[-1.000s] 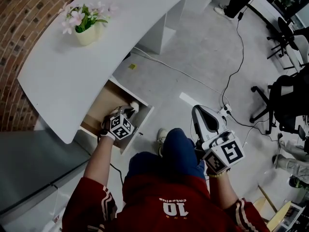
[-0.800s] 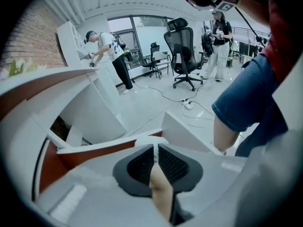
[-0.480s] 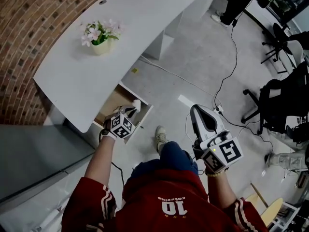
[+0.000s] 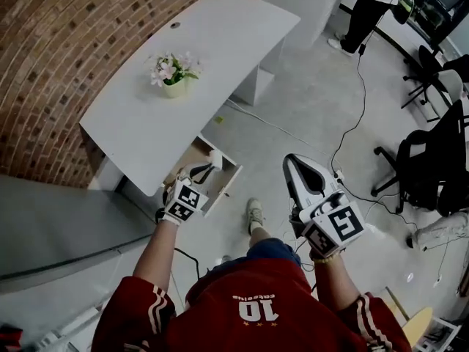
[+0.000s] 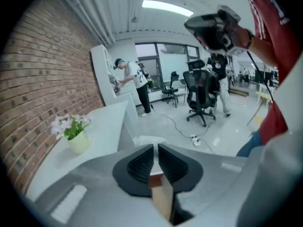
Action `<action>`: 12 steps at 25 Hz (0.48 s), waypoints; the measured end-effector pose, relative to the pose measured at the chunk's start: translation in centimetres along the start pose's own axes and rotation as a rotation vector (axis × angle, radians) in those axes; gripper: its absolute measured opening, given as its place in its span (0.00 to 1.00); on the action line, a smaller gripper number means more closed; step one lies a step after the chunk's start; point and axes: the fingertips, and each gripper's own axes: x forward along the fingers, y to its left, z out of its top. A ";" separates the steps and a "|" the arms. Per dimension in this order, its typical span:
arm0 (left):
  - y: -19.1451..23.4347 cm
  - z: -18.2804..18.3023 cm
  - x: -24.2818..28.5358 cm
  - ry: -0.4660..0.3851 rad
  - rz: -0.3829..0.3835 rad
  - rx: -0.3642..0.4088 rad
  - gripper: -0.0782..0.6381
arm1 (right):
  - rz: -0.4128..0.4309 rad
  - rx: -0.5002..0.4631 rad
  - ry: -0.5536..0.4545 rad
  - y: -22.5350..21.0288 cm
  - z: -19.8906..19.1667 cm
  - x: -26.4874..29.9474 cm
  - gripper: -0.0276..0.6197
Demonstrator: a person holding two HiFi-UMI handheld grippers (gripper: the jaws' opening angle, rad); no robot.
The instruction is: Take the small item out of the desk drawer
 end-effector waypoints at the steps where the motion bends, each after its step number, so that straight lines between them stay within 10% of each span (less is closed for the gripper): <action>1: 0.4 1.4 -1.6 -0.033 0.030 -0.026 0.16 | 0.015 0.010 -0.014 0.8 0.6 0.1 0.03; 12: -3.0 6.5 -21.9 -0.248 0.299 -0.166 0.16 | 0.208 0.000 -0.102 17.7 2.8 -4.7 0.03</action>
